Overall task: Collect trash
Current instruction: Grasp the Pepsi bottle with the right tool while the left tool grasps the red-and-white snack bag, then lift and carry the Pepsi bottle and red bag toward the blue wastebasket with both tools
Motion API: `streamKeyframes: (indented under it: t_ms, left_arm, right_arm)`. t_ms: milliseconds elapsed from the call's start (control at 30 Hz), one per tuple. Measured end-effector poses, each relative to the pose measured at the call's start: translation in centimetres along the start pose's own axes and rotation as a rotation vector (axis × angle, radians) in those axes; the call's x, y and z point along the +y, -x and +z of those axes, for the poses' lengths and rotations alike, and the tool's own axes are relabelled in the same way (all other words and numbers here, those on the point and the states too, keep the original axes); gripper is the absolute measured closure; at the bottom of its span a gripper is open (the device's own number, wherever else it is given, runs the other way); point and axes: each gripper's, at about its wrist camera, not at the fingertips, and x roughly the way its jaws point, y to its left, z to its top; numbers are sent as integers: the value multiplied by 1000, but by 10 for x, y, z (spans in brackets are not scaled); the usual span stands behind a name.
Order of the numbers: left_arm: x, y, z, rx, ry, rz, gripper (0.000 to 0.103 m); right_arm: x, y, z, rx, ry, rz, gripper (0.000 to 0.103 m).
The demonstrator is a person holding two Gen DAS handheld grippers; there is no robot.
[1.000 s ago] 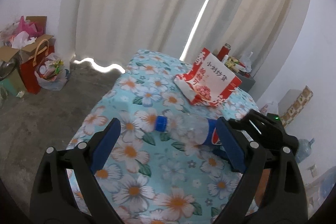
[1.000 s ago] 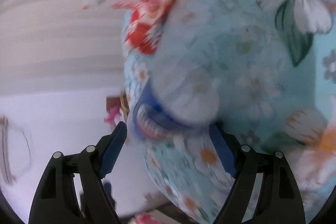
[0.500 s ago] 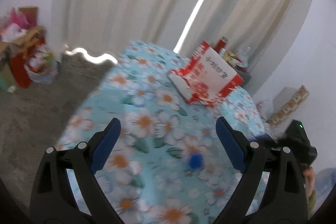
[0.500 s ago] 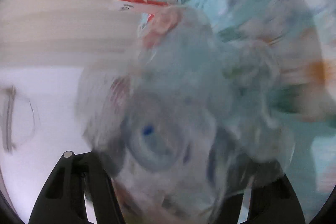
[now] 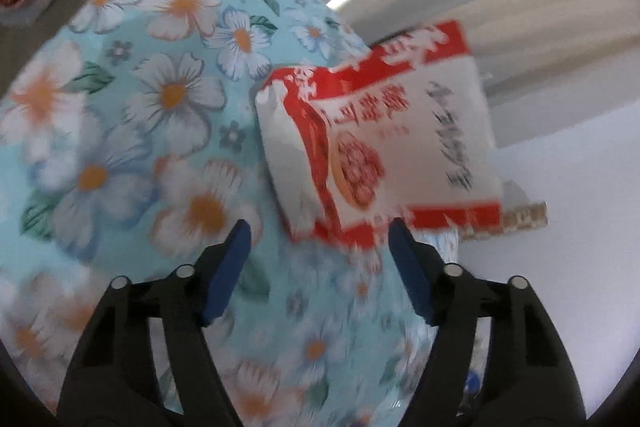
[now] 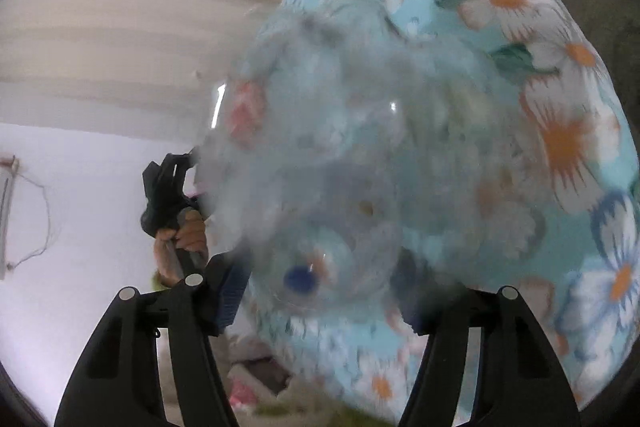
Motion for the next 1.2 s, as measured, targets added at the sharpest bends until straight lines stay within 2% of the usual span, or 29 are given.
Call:
streamKeyframes:
  t_ms: [167,267,367,467,600,700,833,900,967,1033,1100,1167,1200]
  left_arm:
    - [-6,-30,1,-14,31,65,47]
    - [-20,-41,-8,-66,-10,133,56]
    - [-35,-47,-17,-116,-65,186,67]
    - [-52,-45,-28,-162,-137,203,69]
    - [-78,-26,-45,-215,-287,216,73]
    - [-90,12,-63,-254,-420,237,74]
    - [-92,81,-92,-277,-633,314,75]
    - [-88,112,-99,-276,-743,374,75]
    - [-90,137,-120,-267,-886,474,74]
    - [-89,145,-142,-248,-1017,594,73]
    - [-85,139,-167,-219,-1104,650,72]
    - [-79,128,-189,-162,-1123,610,70]
    - [-76,122,-196,-130,-1115,585,65]
  right_arm:
    - [21,-18,-8,-73,29,-61,40]
    - [29,-26,-17,-90,36,-106,38]
    - [28,-34,-29,-68,16,-108,38]
    - [34,-37,-43,-67,31,-118,38]
    - [43,-42,-41,-67,77,-140,38]
    - [42,-38,-42,-60,91,-140,39]
    - [38,-16,-52,-48,115,-140,39]
    - [37,-10,-56,-40,130,-141,39]
    - [37,-2,-61,-35,145,-148,39]
    - [39,3,-64,-37,155,-158,39]
    - [43,5,-66,-52,174,-178,39]
    - [43,7,-69,-67,181,-194,39]
    - [44,8,-69,-70,179,-197,39]
